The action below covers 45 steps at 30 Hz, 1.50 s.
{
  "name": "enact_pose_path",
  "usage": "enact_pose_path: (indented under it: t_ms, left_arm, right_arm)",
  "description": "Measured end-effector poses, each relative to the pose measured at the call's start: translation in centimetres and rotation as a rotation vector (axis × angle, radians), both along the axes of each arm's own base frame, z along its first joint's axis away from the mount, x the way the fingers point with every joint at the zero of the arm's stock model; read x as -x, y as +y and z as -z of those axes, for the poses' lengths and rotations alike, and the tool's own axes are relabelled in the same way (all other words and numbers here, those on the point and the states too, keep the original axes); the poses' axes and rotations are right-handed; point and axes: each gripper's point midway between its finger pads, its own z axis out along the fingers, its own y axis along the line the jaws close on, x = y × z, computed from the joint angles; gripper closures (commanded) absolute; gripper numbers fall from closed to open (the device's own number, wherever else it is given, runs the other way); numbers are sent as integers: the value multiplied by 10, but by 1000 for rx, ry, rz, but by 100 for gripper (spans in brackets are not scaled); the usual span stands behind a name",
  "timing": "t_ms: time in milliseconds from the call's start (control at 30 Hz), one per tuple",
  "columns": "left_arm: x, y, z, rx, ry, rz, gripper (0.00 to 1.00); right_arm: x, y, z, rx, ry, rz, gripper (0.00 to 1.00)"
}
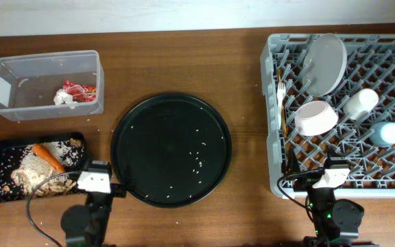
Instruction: Sort waste into correct bins and load items into the dishwasher rack
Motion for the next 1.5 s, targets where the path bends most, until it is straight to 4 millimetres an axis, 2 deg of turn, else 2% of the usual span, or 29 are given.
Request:
enact_pose_path:
  t_ms: [100,233,333,1500]
  left_arm:
    - [2,-4,8,-1,-27,22,1]
    - [8,-12,-1,-4,-75,50,1]
    - [8,-8,11,-5,-29,21,1]
    - [7,2,12,-9,-24,-39,1]
  right_arm:
    - [0,0,0,0,1,0,1]
    - [0,0,0,0,0,0,1]
    - [0,0,0,0,0,0,1]
    - [0,0,0,3,0,0,1]
